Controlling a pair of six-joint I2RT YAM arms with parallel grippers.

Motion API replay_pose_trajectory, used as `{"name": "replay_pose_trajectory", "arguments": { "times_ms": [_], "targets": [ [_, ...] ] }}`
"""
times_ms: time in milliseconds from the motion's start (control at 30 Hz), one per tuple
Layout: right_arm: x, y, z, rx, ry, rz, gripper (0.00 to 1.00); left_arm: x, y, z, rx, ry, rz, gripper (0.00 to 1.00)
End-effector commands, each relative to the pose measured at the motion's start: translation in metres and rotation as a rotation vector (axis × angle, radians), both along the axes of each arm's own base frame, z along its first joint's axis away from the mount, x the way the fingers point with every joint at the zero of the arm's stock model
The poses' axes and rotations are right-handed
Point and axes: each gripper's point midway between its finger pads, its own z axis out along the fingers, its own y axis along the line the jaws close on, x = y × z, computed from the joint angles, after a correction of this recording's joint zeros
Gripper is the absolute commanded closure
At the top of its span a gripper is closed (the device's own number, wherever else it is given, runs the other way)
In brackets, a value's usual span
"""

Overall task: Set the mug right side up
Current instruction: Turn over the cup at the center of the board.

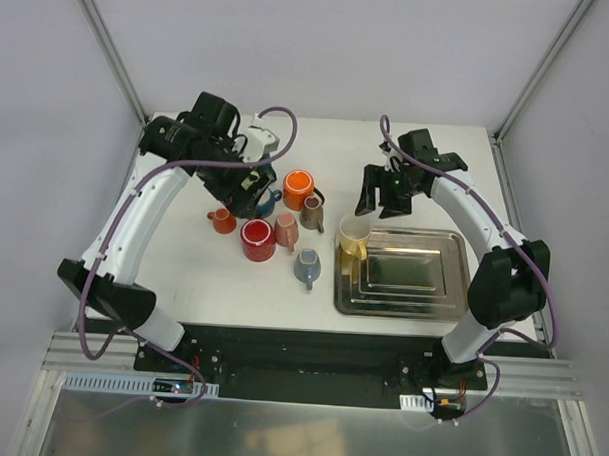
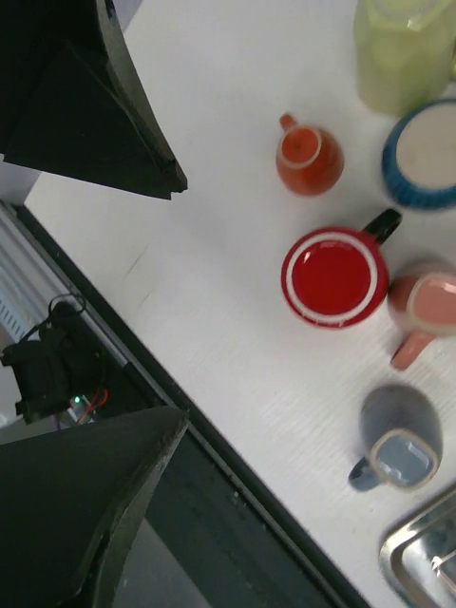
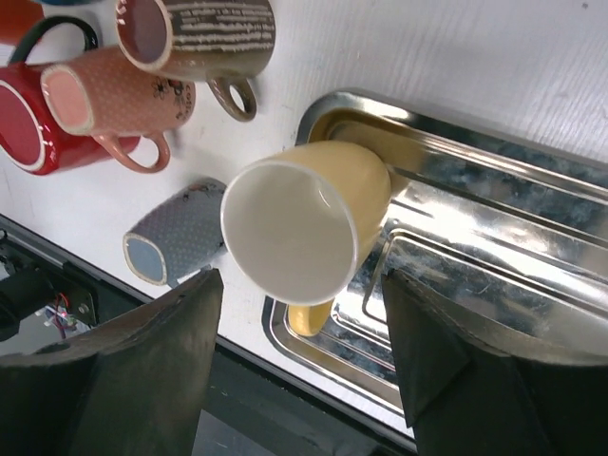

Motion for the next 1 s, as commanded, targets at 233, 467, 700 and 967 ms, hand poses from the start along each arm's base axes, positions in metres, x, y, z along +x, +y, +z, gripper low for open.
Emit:
{"name": "replay_pose_trajectory", "arguments": {
  "times_ms": [233, 467, 700, 967],
  "targets": [
    [0.038, 0.013, 0.046, 0.065, -0.128, -0.030, 0.26, 0.096, 0.057, -0.001, 0.074, -0.074, 0.394, 0.06],
    [-0.008, 0.005, 0.008, -0.037, -0.065, 0.131, 0.27, 0.093, 0.050, 0.000, -0.001, -0.037, 0.449, 0.08],
    [-0.040, -0.001, -0.018, -0.140, -0.062, 0.225, 0.25, 0.068, 0.063, -0.005, 0.045, -0.049, 0.431, 0.08],
    [-0.040, 0.007, -0.027, -0.158, -0.088, 0.279, 0.25, 0.055, 0.067, -0.007, 0.054, -0.049, 0.413, 0.09]
  ]
}}
